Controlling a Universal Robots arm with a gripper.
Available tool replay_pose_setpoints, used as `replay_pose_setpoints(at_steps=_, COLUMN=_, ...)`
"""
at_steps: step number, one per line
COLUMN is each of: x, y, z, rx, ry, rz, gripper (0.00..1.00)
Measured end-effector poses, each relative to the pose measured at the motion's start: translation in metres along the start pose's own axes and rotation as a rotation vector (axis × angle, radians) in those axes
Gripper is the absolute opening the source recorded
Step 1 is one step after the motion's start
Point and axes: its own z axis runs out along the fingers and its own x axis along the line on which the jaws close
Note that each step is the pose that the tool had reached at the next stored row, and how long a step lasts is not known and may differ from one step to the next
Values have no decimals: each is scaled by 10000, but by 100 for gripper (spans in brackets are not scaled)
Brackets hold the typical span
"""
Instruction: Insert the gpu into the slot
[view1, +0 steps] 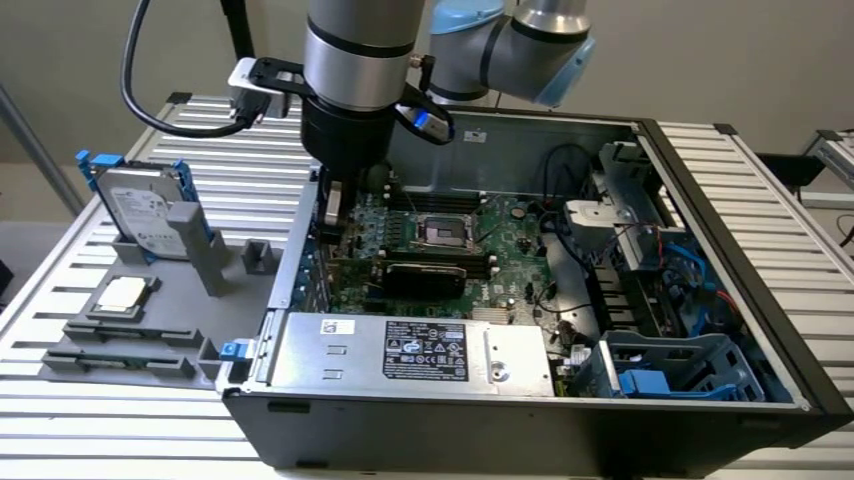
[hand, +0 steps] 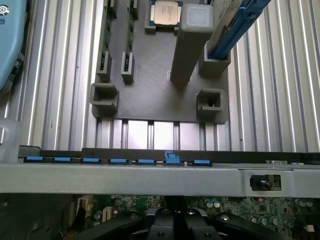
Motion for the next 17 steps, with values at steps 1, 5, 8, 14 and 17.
replay_pose_setpoints(at_steps=1, x=0, y=0, z=1, rx=1, ry=-1, rz=0, gripper=11)
replay_pose_setpoints(at_steps=5, x=0, y=1, z=4, rx=1, ry=-1, rz=1, gripper=11)
replay_pose_setpoints(at_steps=8, x=0, y=1, z=4, rx=1, ry=-2, rz=0, gripper=11)
replay_pose_setpoints(at_steps=14, x=-4, y=-58, z=-63, rx=2, ry=-13, rz=-1, gripper=11)
replay_pose_setpoints(at_steps=17, x=-5, y=-134, z=-90, rx=3, ry=-76, rz=-14, gripper=11)
